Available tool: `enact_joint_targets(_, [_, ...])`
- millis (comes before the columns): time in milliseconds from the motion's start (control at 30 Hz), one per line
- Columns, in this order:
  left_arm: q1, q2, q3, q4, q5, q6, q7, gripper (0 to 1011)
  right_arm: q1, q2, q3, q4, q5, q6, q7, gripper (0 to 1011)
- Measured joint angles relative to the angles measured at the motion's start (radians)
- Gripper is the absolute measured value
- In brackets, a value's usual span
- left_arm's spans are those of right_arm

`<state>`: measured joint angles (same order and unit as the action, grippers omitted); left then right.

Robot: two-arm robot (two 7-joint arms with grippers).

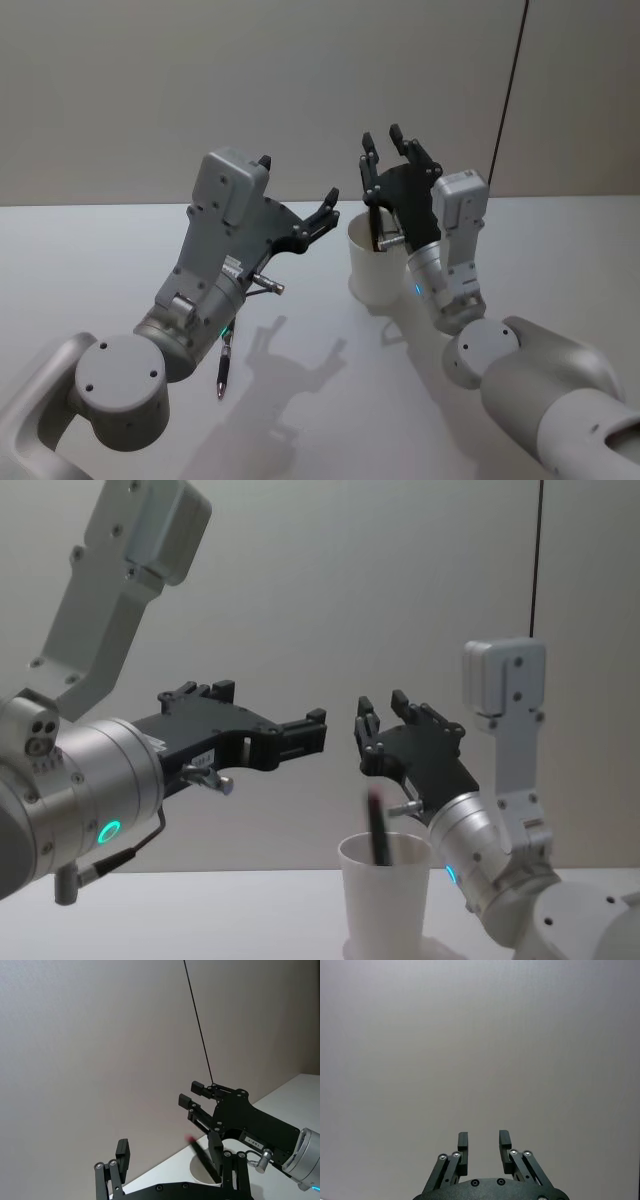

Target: Place the pen into the pen holder.

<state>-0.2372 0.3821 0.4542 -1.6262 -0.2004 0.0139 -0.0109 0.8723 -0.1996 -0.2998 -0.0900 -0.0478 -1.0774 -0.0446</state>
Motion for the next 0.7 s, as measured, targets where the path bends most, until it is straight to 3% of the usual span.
enact_joint_targets(100, [0.000,0.000,0.000,0.000,0.000,0.000,0.000,1003,0.001,0.000,0.000,0.003,-0.003,-0.001,-0.004,391])
enact_joint_targets(333, [0.000,0.000,0.000,0.000,0.000,0.000,0.000,1003,0.003,0.002,0.006,0.009,-0.010,-0.003,-0.009,662])
enact_joint_targets(700, [0.000,0.000,0.000,0.000,0.000,0.000,0.000,1003,0.003,0.008,0.019,0.012,-0.015,-0.006,-0.001,952])
